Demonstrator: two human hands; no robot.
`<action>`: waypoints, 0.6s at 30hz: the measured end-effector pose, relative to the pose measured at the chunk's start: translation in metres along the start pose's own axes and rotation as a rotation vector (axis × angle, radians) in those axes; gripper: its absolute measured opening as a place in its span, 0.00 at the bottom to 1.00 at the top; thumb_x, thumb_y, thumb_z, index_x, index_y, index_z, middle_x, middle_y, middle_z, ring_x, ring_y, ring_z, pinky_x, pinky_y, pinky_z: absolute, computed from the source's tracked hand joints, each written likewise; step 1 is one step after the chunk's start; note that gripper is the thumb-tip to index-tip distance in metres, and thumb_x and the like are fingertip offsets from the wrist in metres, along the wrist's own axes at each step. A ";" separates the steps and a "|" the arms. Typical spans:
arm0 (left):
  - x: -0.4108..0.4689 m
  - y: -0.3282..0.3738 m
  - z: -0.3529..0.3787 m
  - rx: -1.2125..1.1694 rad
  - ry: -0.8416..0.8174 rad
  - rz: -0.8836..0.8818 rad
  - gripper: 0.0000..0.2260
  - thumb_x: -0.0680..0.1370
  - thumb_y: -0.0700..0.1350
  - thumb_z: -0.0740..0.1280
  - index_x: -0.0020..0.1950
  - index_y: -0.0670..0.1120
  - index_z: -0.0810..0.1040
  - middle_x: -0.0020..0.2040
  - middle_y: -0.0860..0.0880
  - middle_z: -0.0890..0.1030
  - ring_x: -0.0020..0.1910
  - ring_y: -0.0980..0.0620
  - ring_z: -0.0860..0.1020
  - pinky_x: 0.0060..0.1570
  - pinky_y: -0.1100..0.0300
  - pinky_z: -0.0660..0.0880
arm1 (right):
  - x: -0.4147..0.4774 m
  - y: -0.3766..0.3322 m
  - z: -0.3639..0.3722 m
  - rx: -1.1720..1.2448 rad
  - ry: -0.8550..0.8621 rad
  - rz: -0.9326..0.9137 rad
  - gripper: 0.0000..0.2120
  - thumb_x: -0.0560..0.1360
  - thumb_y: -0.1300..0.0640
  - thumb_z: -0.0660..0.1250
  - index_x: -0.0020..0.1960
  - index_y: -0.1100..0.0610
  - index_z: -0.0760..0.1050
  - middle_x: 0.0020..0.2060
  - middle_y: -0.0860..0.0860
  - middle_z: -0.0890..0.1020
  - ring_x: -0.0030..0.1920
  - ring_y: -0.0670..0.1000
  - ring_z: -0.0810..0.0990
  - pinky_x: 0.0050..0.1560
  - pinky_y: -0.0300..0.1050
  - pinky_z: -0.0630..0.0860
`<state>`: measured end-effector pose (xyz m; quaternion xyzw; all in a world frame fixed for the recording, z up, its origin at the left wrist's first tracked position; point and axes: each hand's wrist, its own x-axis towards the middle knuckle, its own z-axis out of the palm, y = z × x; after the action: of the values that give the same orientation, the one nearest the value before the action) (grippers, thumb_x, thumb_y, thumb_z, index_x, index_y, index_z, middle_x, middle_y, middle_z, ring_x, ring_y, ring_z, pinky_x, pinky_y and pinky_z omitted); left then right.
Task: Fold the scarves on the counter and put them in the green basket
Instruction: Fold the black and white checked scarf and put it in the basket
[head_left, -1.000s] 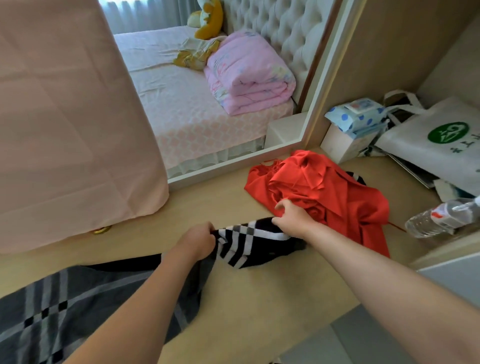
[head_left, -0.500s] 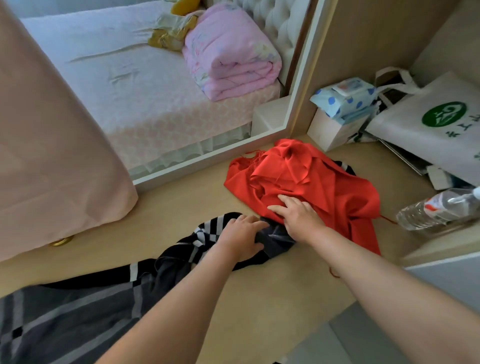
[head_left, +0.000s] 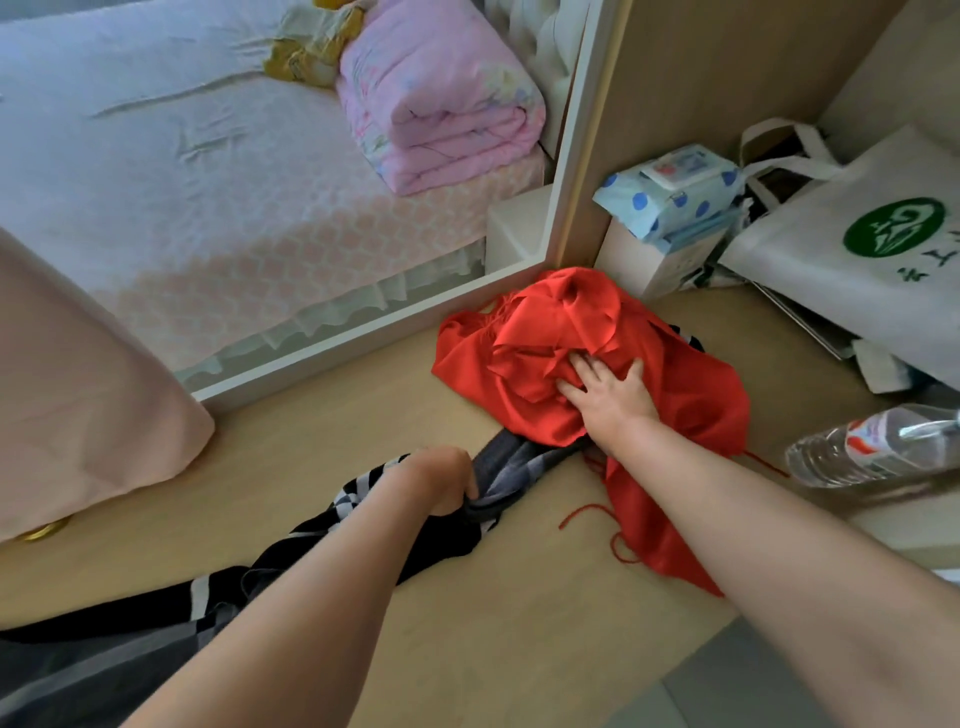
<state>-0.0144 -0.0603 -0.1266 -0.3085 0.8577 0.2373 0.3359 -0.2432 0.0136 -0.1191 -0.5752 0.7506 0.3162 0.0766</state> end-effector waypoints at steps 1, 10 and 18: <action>0.000 -0.004 -0.003 -0.005 -0.024 -0.025 0.18 0.76 0.38 0.63 0.58 0.58 0.82 0.59 0.51 0.81 0.56 0.46 0.79 0.59 0.58 0.74 | 0.004 0.004 -0.005 -0.004 -0.004 0.028 0.27 0.84 0.53 0.49 0.80 0.43 0.43 0.80 0.52 0.38 0.80 0.53 0.41 0.70 0.74 0.53; 0.011 0.033 -0.016 0.029 0.331 -0.017 0.18 0.75 0.57 0.60 0.60 0.52 0.77 0.60 0.48 0.78 0.61 0.45 0.74 0.61 0.51 0.65 | 0.007 -0.020 -0.009 0.110 0.339 -0.112 0.25 0.78 0.59 0.54 0.74 0.49 0.65 0.79 0.60 0.54 0.78 0.62 0.52 0.74 0.61 0.56; 0.050 0.060 0.024 -0.328 0.471 0.118 0.20 0.75 0.37 0.63 0.65 0.49 0.78 0.64 0.44 0.73 0.59 0.42 0.74 0.59 0.54 0.72 | -0.002 -0.018 0.027 0.262 0.149 -0.303 0.34 0.80 0.58 0.58 0.81 0.44 0.48 0.80 0.55 0.51 0.79 0.55 0.52 0.76 0.54 0.55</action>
<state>-0.0744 -0.0224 -0.1667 -0.3546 0.8789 0.3136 0.0586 -0.2332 0.0279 -0.1461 -0.6883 0.6938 0.1576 0.1418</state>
